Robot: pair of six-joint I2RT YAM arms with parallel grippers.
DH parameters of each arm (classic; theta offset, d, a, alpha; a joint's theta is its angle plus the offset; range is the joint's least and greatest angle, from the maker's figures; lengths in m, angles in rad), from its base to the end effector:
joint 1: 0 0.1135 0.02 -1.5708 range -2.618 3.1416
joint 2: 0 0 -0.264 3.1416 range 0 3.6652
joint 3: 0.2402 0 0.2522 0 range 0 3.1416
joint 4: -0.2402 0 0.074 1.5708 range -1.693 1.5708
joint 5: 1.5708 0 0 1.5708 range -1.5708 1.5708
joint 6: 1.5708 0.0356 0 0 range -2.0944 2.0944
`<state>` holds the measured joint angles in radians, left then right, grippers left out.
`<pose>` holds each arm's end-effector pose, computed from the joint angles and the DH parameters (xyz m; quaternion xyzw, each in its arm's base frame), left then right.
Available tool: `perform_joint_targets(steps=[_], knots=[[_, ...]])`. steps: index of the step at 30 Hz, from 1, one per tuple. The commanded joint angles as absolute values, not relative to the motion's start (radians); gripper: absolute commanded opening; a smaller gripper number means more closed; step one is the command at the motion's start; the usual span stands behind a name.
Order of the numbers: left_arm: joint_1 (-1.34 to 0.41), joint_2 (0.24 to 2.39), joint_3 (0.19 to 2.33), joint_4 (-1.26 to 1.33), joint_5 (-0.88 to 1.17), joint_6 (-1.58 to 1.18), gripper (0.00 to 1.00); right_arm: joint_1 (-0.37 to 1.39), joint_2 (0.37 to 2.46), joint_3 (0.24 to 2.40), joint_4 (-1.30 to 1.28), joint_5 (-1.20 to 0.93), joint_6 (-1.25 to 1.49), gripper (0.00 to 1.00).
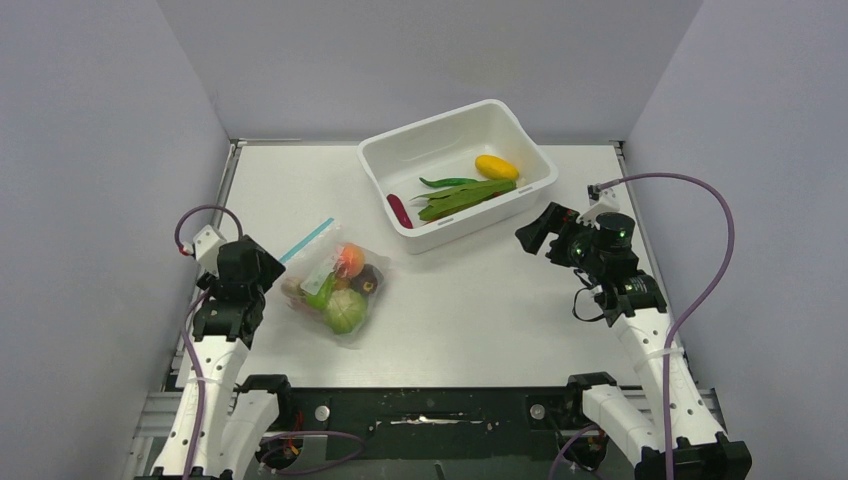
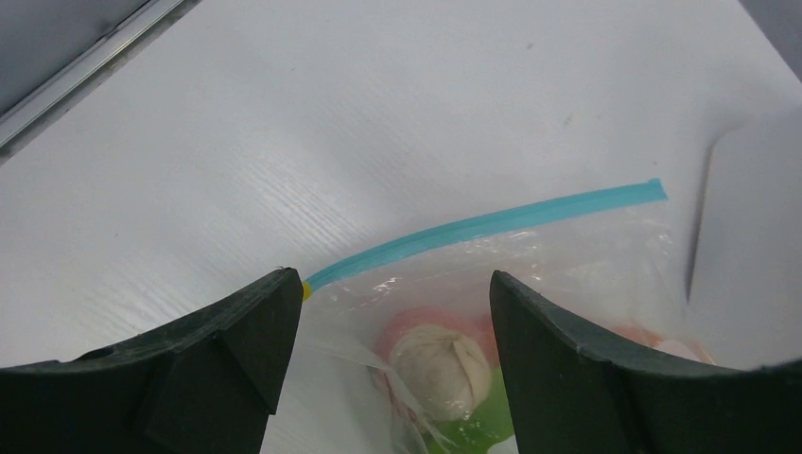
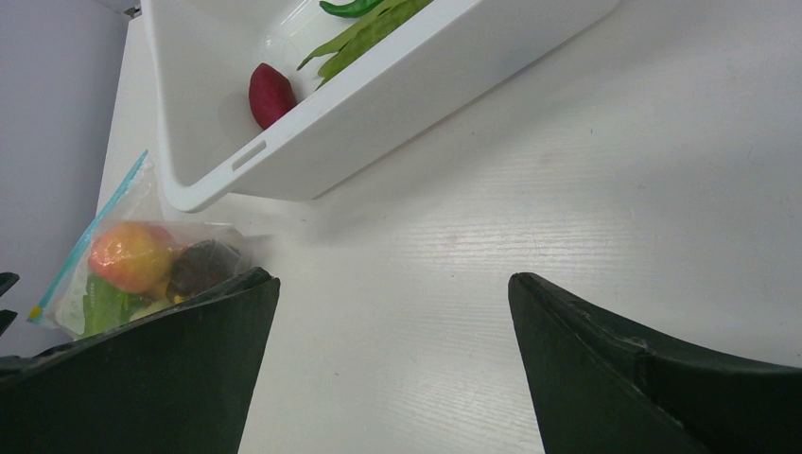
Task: Place the food in the zip-top bag and seal the zipper
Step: Place the zipper food storage bag at the center of the board, then reset both arms
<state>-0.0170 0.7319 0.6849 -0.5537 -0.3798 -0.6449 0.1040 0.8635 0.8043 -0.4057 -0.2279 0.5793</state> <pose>0.1596 0.0105 0.2778 -0.3520 0.7991 0.0091 0.4873 0.1918 0.0281 0.3108 0.1410 0.8358 0.2660 0.4592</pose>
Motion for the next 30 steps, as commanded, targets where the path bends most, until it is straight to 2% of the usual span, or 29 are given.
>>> perform_joint_targets(steps=[1,9,16,24,30], knots=[[-0.040,0.718,0.784,-0.385,-0.148,-0.480,0.73,0.100,0.809,0.855,-0.372,-0.216,0.546,0.97],[-0.143,0.731,0.823,-0.269,0.094,-0.480,0.73,0.100,0.756,0.866,-0.343,-0.209,0.515,0.98],[-0.171,0.676,0.812,-0.197,0.216,-0.448,0.74,0.100,0.733,0.882,-0.306,-0.238,0.585,0.98],[-0.193,0.654,0.845,-0.225,0.174,-0.418,0.74,0.100,0.659,0.824,-0.243,-0.238,0.638,0.98],[-0.192,0.644,0.833,-0.224,0.178,-0.422,0.74,0.100,0.694,0.839,-0.272,-0.244,0.625,0.98]])
